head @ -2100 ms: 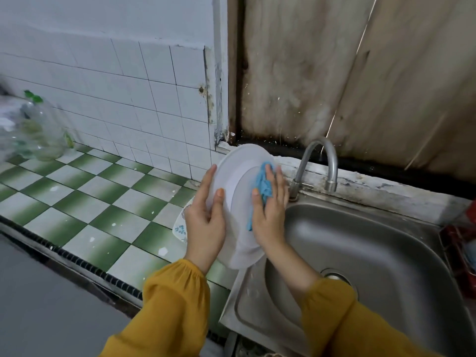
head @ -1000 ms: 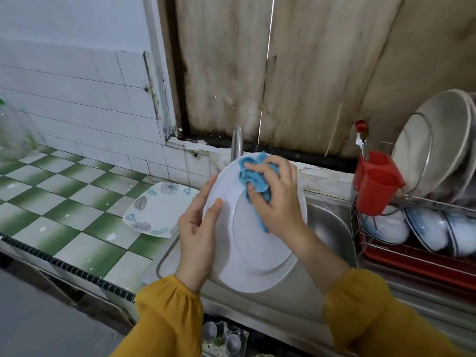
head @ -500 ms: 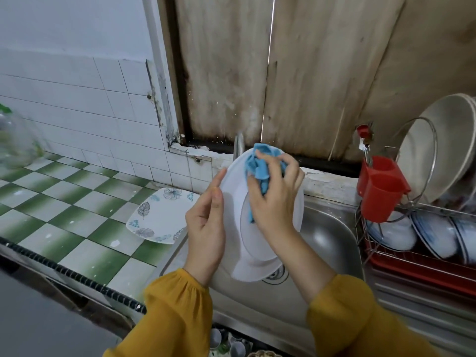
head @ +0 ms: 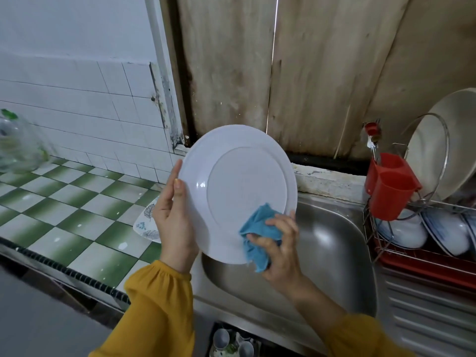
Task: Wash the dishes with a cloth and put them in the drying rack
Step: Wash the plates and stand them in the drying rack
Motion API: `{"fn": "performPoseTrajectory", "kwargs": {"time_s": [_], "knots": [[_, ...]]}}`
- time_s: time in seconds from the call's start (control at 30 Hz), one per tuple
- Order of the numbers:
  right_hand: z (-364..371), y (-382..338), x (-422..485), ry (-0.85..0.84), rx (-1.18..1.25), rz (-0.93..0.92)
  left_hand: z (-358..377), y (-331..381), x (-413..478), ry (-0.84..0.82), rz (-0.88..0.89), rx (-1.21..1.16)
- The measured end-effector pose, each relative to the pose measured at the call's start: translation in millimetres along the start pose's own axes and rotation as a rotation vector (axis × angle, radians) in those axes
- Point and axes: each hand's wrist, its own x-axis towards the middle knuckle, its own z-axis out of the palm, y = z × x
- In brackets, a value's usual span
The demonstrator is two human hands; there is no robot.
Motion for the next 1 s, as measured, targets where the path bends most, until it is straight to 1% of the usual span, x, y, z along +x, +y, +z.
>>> {"fn": "performPoseTrajectory", "kwargs": {"time_s": [0.1, 0.2, 0.27, 0.33, 0.4, 0.47, 0.53, 0.63, 0.7, 0.8, 0.83, 0.87, 0.93, 1.0], "knots": [[-9, 14, -2, 0.087, 0.066, 0.237, -8, 4, 6, -0.012, -0.054, -0.078], [-20, 25, 12, 0.15, 0.174, 0.359, -16, 5, 4, -0.05, -0.074, -0.043], [-25, 33, 26, 0.14, 0.205, 0.435, -18, 6, -1, -0.078, -0.078, -0.018], [-29, 39, 44, 0.118, 0.175, 0.501, -18, 6, -8, -0.125, -0.08, 0.007], [-31, 36, 64, 0.098, 0.133, 0.526, -16, 4, -17, -0.182, -0.069, 0.069], [-30, 24, 83, 0.068, 0.085, 0.496, -13, 0, -27, -0.225, -0.057, 0.13], [-28, 11, 95, 0.045, 0.041, 0.425, -10, -1, -34, -0.228, -0.04, 0.158], [-28, 3, 98, 0.023, 0.07, 0.362, -7, 1, -36, -0.207, 0.023, 0.174], [-29, 6, 94, 0.085, 0.094, 0.422, -7, 3, -36, -0.201, 0.053, 0.158], [-26, 7, 97, 0.229, 0.084, 0.619, -5, 5, -37, -0.212, 0.074, 0.164], [-24, 2, 100, 0.245, 0.071, 0.624, -3, 5, -37, -0.23, 0.08, 0.174], [-22, -6, 103, 0.244, 0.065, 0.584, -1, 6, -38, -0.253, 0.084, 0.183], [-18, -26, 106, 0.195, 0.055, 0.412, 5, 5, -37, -0.294, 0.081, 0.195], [-14, -45, 102, 0.08, 0.015, 0.204, 7, 5, -36, -0.315, 0.08, 0.194]]}}
